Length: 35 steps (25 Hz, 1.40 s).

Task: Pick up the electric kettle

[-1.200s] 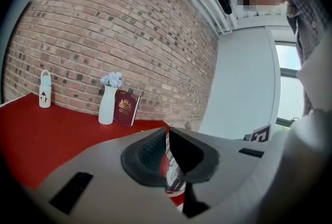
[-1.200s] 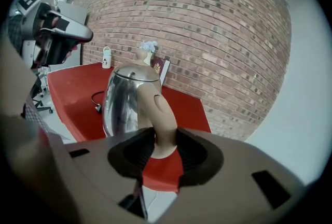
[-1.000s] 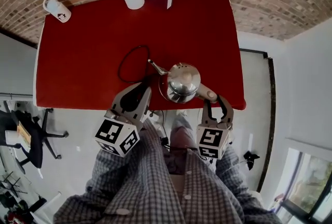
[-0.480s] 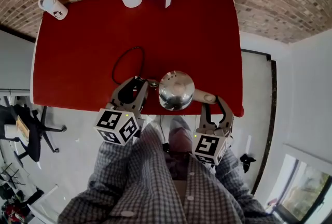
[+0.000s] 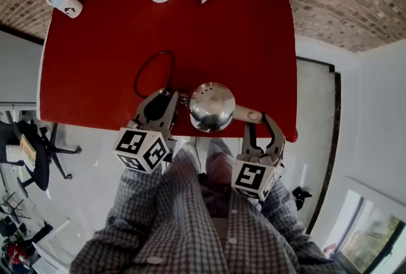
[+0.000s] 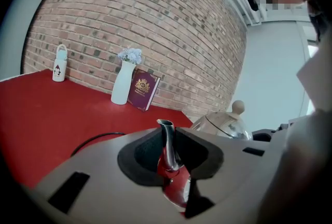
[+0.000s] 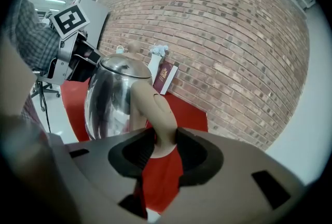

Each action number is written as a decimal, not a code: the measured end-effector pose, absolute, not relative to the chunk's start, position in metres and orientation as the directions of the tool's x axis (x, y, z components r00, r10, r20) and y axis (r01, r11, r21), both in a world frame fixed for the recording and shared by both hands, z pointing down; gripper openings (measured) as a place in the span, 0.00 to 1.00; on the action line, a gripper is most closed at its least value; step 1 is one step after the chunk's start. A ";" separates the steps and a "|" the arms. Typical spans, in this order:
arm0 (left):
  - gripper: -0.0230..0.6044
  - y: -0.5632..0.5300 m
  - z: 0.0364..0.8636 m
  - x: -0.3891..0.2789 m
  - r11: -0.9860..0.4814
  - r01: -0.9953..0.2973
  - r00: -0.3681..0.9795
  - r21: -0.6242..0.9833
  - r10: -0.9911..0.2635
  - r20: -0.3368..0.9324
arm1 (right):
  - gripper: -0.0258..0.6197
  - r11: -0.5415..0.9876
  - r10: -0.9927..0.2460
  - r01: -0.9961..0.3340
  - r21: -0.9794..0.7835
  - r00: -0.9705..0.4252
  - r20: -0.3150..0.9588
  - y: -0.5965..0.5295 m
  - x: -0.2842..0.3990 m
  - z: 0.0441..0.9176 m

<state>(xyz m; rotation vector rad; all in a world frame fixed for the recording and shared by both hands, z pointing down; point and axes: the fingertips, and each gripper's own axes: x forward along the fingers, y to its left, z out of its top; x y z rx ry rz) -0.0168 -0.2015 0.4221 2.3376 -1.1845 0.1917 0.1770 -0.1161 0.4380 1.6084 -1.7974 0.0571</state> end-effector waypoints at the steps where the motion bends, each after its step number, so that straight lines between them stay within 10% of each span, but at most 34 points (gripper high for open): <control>1: 0.16 -0.201 0.422 -0.016 -0.492 -0.787 0.610 0.373 -0.714 0.345 | 0.26 0.220 -0.851 -0.884 0.412 0.032 0.524 -0.116 0.177 0.439; 35: 0.16 -0.174 0.285 -0.045 -0.576 -0.765 0.636 0.287 -0.745 0.202 | 0.26 0.167 -0.939 -0.862 0.479 0.010 0.344 -0.118 0.155 0.308</control>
